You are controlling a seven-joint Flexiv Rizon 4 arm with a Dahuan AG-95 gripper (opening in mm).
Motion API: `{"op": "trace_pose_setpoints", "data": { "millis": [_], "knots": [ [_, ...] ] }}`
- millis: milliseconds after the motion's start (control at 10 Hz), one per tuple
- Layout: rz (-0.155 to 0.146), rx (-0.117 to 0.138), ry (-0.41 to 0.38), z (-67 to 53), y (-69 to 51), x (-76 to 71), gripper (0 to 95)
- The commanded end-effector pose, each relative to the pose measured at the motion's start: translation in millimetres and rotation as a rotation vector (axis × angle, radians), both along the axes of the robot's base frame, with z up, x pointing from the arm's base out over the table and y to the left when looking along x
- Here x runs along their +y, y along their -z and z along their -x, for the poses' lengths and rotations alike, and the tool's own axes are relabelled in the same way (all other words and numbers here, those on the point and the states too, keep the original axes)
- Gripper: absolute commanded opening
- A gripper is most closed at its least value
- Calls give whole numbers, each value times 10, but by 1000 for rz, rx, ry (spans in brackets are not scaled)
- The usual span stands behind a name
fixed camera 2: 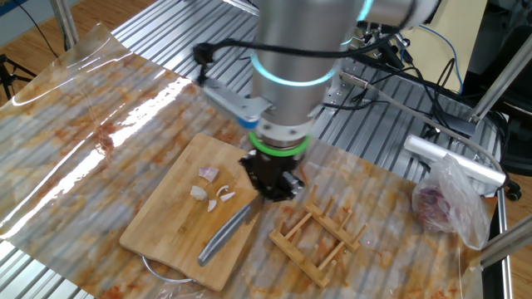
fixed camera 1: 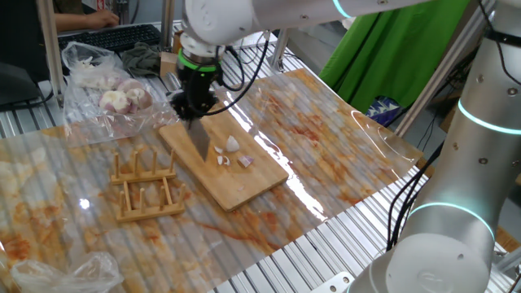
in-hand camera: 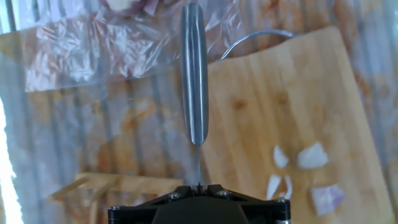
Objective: Chop the onions
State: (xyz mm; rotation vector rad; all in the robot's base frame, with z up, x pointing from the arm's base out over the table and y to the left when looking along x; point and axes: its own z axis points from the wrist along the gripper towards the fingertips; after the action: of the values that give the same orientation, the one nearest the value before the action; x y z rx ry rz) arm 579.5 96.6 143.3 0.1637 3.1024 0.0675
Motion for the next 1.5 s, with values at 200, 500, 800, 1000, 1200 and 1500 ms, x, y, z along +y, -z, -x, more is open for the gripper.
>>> {"op": "trace_pose_setpoints", "data": {
  "millis": [200, 500, 800, 1000, 1200, 1500],
  "knots": [
    [9, -16, -73, -99, 132, -277, 0],
    [11, -20, -108, -161, 188, -454, 0],
    [12, -22, -144, -221, 202, -597, 0],
    [14, -21, -169, -275, 183, -709, 0],
    [17, -21, -178, -309, 170, -786, 0],
    [25, -22, -182, -348, 164, -883, 0]
  ]
}}
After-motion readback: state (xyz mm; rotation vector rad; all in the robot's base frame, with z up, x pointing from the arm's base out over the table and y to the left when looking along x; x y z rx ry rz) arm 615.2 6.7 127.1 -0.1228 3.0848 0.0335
